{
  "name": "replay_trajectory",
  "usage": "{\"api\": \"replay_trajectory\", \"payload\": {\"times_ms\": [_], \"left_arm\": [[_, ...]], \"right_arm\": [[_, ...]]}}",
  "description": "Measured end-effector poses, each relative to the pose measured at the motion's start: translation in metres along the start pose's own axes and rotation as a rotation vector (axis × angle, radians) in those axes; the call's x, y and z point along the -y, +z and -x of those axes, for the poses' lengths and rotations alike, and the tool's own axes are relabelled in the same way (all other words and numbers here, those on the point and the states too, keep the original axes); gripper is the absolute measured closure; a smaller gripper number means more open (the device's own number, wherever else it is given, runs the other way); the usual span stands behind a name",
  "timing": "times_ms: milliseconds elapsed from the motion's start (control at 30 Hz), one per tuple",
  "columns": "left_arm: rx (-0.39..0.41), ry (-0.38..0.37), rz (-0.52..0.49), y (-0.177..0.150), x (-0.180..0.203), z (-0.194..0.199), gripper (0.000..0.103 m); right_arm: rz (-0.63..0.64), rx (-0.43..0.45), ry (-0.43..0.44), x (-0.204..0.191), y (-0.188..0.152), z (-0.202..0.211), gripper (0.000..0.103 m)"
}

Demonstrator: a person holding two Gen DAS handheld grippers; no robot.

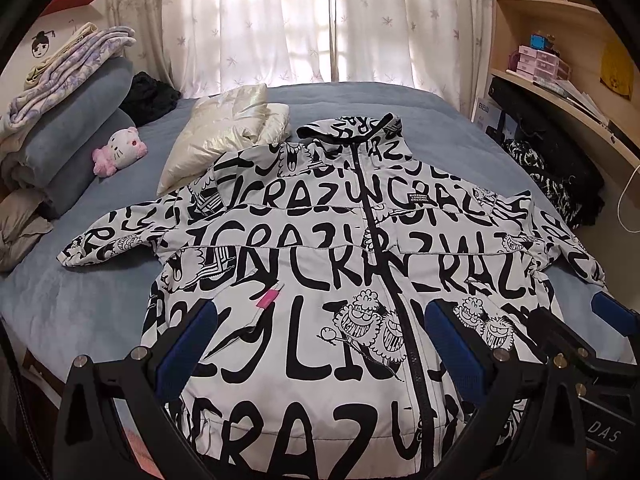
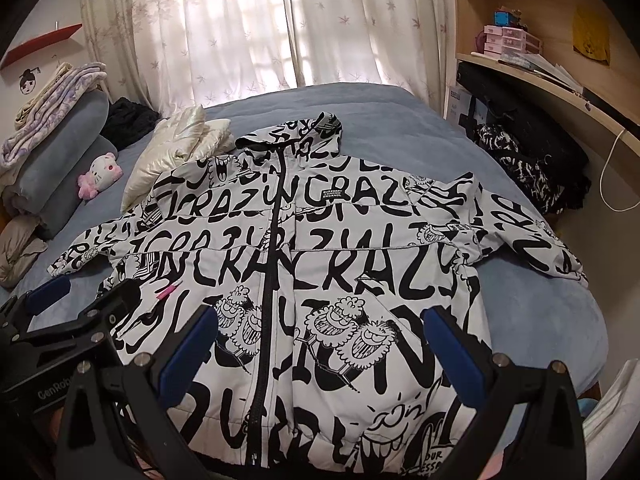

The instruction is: Fold large clothes

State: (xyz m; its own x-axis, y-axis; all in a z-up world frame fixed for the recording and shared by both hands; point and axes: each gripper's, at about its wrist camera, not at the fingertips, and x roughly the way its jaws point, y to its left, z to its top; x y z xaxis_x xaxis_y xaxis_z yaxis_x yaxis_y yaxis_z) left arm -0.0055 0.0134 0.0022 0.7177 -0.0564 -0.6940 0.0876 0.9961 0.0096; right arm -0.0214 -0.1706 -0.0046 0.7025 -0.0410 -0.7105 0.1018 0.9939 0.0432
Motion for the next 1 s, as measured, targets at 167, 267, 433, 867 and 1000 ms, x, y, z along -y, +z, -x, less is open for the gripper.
{"api": "replay_trajectory", "payload": {"times_ms": [167, 267, 433, 867, 1000], "left_arm": [[-0.01, -0.004, -0.002, -0.007, 0.0, -0.003, 0.001], [-0.018, -0.003, -0.002, -0.016, 0.001, -0.005, 0.001], [-0.019, -0.008, -0.002, -0.018, 0.002, -0.006, 0.001], [-0.022, -0.008, -0.001, -0.017, 0.003, -0.006, 0.001], [-0.026, -0.015, 0.0, -0.014, 0.005, -0.008, 0.001]], "right_arm": [[-0.002, -0.002, -0.005, -0.003, 0.0, -0.001, 0.0], [-0.007, -0.008, -0.002, -0.004, 0.0, -0.003, 0.0], [-0.021, -0.01, -0.002, 0.0, -0.002, -0.002, 0.0], [-0.035, -0.008, -0.003, 0.006, -0.003, 0.002, 0.0], [-0.033, -0.002, -0.005, 0.006, -0.004, 0.003, 0.0]]}}
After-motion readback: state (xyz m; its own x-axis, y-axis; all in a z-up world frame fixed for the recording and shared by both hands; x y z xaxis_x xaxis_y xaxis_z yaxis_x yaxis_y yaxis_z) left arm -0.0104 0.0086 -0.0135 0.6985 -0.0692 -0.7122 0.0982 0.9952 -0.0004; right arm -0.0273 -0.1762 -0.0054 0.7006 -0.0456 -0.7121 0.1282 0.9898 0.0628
